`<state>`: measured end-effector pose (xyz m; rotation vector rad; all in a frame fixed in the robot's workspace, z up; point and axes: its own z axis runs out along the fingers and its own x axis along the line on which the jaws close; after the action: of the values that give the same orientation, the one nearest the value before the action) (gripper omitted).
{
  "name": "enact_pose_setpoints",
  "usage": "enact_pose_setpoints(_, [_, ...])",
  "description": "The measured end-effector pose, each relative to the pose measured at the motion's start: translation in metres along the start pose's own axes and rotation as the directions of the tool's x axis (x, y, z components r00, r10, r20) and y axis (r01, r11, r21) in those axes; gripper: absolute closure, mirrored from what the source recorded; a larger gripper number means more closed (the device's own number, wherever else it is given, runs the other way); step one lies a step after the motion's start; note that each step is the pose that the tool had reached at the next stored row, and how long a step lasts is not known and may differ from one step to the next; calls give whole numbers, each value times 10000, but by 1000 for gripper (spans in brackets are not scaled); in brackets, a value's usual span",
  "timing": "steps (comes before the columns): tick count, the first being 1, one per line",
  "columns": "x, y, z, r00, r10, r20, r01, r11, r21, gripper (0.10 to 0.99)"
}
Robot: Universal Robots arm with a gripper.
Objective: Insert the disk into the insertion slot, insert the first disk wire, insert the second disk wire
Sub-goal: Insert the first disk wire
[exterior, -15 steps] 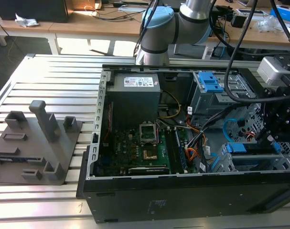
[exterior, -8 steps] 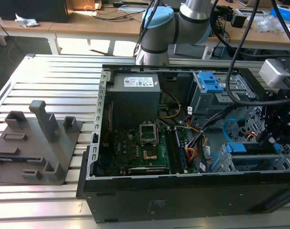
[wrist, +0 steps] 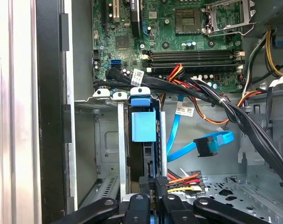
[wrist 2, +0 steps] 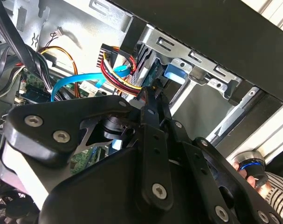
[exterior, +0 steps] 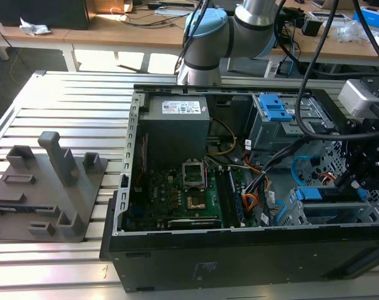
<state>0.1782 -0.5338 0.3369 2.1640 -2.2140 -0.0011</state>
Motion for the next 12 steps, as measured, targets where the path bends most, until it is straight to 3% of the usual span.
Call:
enact_pose_setpoints(5, [0,0,6,10000,0,12,0,10000,-2,910])
enact_pose_setpoints(7, [0,0,5,10000,0,9,0,10000,-1,784])
enact_pose_setpoints(12, [0,1,-14,10000,0,1,0,10000,0,784])
